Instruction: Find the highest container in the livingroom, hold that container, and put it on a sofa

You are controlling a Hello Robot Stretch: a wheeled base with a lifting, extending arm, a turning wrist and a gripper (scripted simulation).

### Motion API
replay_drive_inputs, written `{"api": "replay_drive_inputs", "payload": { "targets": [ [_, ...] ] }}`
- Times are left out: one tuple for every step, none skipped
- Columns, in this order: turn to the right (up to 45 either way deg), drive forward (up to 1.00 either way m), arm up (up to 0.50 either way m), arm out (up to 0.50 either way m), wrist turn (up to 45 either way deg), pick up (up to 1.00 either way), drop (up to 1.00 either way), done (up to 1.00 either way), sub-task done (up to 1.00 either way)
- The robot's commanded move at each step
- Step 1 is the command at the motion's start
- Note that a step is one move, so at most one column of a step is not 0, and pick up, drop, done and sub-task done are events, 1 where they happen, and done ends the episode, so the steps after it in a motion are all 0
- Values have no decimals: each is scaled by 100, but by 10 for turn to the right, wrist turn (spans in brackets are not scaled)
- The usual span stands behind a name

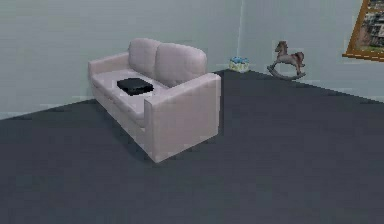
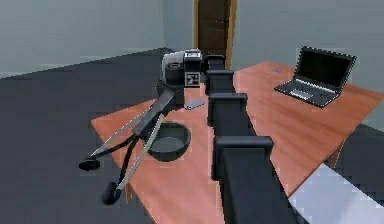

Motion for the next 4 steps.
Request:
{"api": "replay_drive_inputs", "payload": {
  "targets": [
    [0, 0, 0, 0, 450, 0, 0, 0, 0],
    [0, 0, 0, 0, 450, 0, 0, 0, 0],
    [0, 0, 0, 0, 300, 0, 0, 0, 0],
    [0, 0, -24, 0, 0, 0, 0, 0, 0]
  ]
}}
